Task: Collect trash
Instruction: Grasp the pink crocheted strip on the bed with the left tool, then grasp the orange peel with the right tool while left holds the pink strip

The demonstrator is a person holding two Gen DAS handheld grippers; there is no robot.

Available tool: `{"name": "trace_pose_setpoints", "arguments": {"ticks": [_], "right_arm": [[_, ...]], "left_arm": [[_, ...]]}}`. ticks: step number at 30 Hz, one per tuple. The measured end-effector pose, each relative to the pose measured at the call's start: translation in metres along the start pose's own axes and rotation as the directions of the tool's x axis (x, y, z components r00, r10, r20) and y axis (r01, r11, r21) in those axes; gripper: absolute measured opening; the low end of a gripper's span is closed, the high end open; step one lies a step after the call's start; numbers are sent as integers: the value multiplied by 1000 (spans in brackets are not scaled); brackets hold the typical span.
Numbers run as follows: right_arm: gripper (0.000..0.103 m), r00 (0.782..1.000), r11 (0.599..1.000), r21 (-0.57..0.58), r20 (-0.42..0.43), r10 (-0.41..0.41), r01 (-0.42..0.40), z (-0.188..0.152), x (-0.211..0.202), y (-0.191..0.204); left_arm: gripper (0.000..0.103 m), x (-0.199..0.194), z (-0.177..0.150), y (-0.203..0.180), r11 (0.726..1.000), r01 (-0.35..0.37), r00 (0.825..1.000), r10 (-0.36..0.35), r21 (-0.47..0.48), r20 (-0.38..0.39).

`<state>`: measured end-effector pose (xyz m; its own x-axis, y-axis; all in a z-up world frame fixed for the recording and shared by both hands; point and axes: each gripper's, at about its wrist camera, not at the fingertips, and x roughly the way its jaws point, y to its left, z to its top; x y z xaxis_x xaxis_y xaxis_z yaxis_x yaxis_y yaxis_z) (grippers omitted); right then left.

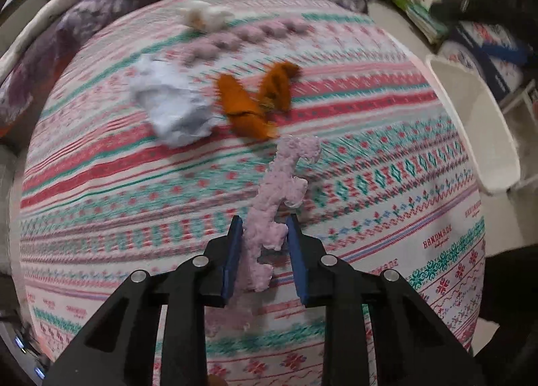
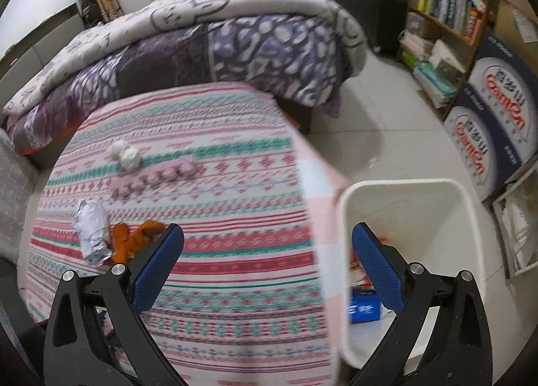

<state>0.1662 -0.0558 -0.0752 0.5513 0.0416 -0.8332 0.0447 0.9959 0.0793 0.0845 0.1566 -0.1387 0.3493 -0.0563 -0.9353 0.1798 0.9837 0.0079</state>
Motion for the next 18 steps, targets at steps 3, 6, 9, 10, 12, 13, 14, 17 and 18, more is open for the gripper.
{"name": "trace_pose_setpoints", "arguments": {"ticks": [3, 6, 9, 10, 12, 13, 14, 17, 18], "right_arm": [[96, 999, 999, -14, -28, 28, -28, -4, 12, 22], [95, 996, 998, 6, -61, 70, -69, -9, 29, 46], [88, 988, 992, 63, -100, 118, -112, -12, 46, 64], [86, 986, 990, 78, -106, 128, -120, -13, 51, 68], [83, 986, 987, 109, -105, 130, -119, -15, 58, 75], [83, 988, 987, 118, -97, 119, -107, -16, 62, 80], [81, 990, 988, 123, -92, 110, -98, -16, 66, 84], [75, 990, 987, 136, -101, 98, -83, -18, 79, 93], [73, 990, 988, 132, -105, 94, -80, -19, 83, 96]], "left_arm": [[27, -25, -3, 20, 997, -7, 998, 12, -78, 57], [27, -45, -4, 41, 984, -44, 993, 62, -173, 101], [27, -59, -9, 57, 967, -58, 987, 93, -248, 131], [27, -64, -10, 64, 959, -54, 985, 97, -278, 142], [28, -67, -6, 69, 949, -52, 983, 104, -311, 152], [28, -66, -4, 72, 945, -54, 981, 110, -324, 157], [28, -67, -4, 74, 940, -61, 979, 122, -335, 163], [28, -68, -6, 81, 932, -68, 977, 135, -355, 166], [28, -67, -6, 83, 931, -70, 977, 137, -359, 164]]}}
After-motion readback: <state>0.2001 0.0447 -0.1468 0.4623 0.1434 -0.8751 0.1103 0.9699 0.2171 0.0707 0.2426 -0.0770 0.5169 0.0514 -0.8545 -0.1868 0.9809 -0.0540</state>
